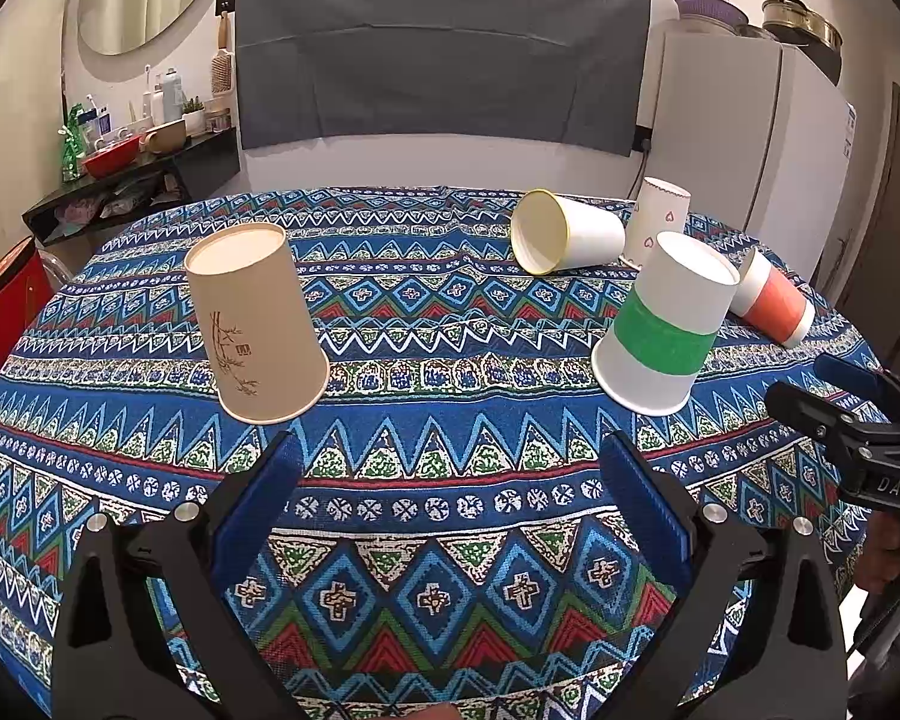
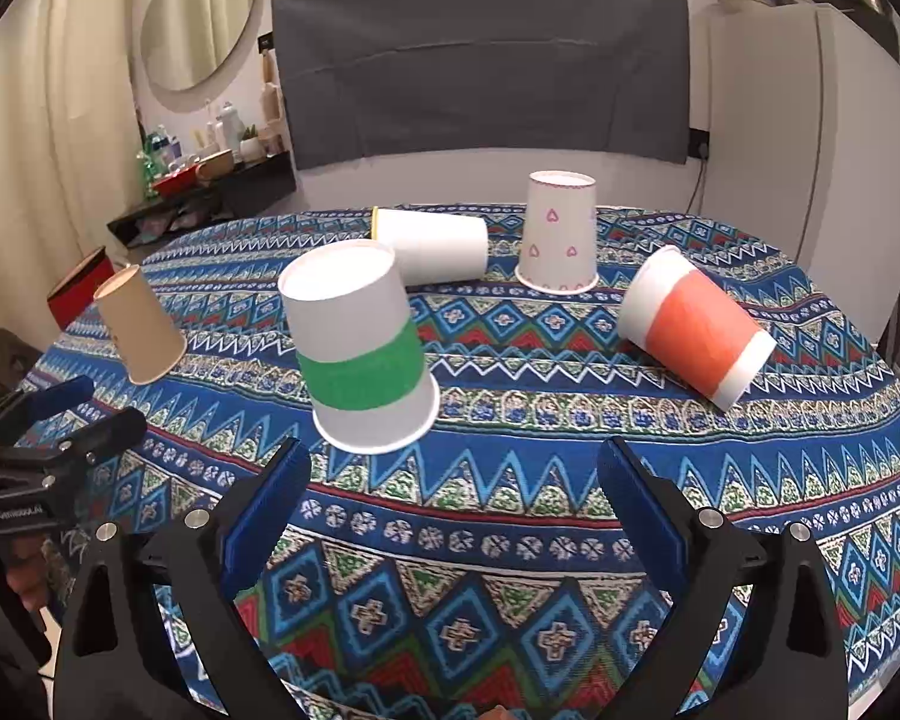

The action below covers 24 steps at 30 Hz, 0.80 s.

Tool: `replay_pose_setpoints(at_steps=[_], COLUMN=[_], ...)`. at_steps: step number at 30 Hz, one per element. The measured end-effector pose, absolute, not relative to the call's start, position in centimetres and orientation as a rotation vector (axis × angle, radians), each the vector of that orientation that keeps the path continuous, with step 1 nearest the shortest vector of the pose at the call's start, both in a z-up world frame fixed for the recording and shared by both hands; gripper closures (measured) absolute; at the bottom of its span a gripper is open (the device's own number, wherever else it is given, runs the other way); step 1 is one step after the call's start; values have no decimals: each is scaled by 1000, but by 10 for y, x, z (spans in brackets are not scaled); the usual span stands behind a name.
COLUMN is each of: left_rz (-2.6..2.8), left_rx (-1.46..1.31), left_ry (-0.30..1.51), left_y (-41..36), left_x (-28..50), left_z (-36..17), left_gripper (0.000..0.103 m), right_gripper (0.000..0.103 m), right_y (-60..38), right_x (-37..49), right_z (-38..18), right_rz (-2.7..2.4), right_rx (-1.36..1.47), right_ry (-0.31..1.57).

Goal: Flip cup upside down

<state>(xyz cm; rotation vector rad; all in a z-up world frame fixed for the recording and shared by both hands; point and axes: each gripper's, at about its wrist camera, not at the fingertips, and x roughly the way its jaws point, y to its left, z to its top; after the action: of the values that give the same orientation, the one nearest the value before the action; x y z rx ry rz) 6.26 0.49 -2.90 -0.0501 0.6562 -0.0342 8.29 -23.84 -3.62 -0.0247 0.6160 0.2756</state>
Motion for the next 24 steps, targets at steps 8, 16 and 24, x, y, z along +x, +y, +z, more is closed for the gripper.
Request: replay_pose_setpoints(at_steps=[8,16,24], left_rz=[-2,18,21], left_rx=[-35,-12,-17], left_ry=[645,629,625], left_y=[-2,-4,-3], left_x=[60,56,55], left_z=[-40,-41,-43], left_gripper=[6,6,6], right_gripper=[11,11,11], right_y=[-246,-251,-246], right_x=[69,66,65], right_z=[-44,-51,-53], right_rz=[283,266,271], right_rx=[-18,11,-11], right_ry=[550,538,533])
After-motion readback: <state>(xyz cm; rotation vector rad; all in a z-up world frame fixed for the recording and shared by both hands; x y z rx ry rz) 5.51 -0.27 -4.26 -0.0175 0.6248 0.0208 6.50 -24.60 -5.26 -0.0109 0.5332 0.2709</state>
